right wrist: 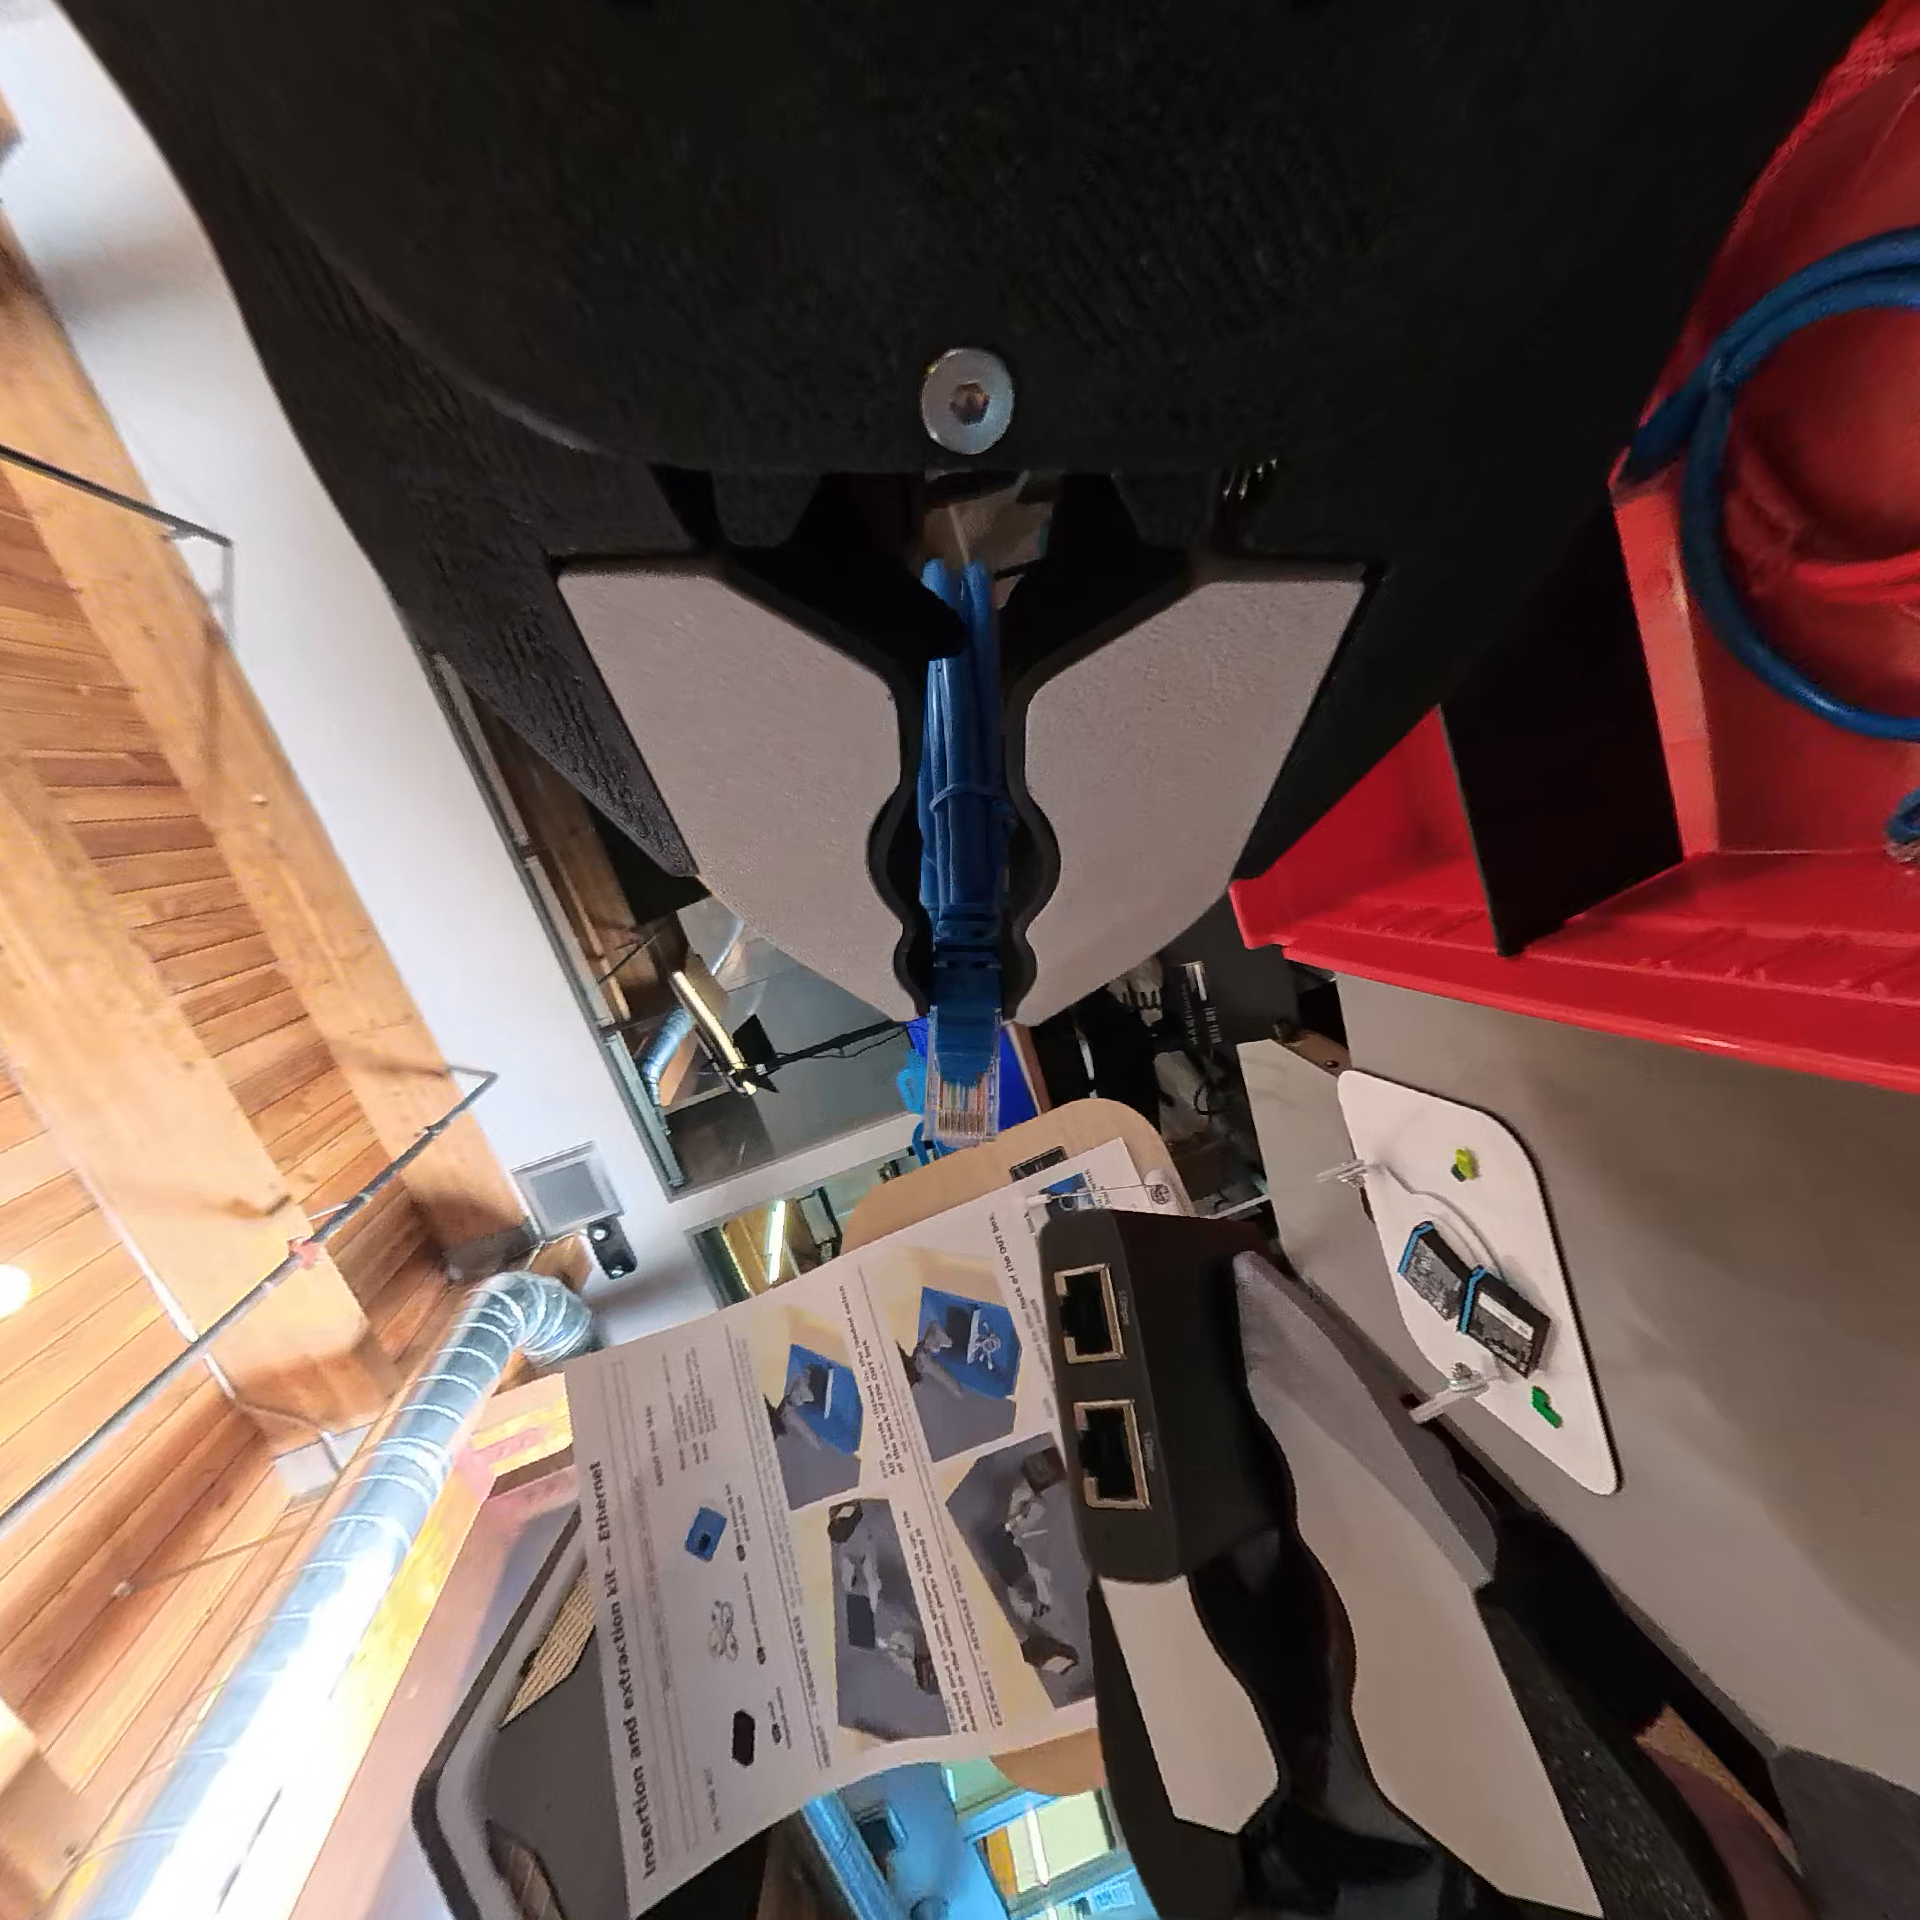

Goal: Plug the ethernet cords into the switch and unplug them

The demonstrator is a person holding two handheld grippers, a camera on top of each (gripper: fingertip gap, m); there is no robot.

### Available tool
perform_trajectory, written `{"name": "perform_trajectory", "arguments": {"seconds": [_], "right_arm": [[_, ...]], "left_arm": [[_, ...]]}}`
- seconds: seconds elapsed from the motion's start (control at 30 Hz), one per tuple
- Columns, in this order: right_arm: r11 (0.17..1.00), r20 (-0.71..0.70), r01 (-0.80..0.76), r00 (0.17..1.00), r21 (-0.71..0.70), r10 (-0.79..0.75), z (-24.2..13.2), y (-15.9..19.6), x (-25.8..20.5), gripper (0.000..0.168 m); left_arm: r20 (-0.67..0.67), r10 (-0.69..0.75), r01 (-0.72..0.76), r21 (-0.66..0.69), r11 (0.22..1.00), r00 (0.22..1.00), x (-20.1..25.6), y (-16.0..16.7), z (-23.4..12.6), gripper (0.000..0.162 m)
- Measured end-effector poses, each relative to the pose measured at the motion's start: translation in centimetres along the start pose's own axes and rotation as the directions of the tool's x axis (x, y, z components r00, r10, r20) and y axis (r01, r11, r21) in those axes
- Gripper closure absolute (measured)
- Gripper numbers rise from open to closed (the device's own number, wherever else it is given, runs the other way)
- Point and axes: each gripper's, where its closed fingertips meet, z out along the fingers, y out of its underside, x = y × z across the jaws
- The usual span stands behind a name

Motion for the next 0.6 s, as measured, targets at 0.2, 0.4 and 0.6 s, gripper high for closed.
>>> {"name": "perform_trajectory", "arguments": {"seconds": [0.2, 0.4, 0.6], "right_arm": [[0.981, -0.146, 0.191, 0.97, -0.024, -0.192, 0.0, -0.5, 1.2, 0.158], [0.784, -0.218, 0.575, 0.755, -0.233, -0.618, 0.6, 0.7, 1.3, 0.158], [0.619, -0.225, 0.728, 0.577, -0.296, -0.785, 1.0, 1.8, 0.8, 0.158]], "left_arm": [[-0.006, -0.095, 0.093, -0.111, 0.989, 0.995, -0.1, 0.2, 0.7, 0.141], [-0.024, -0.232, 0.221, -0.226, 0.949, 0.972, 0.7, 0.6, 2.2, 0.142], [0.028, -0.359, 0.349, -0.314, 0.883, 0.933, 1.0, 1.2, 3.4, 0.141]]}}
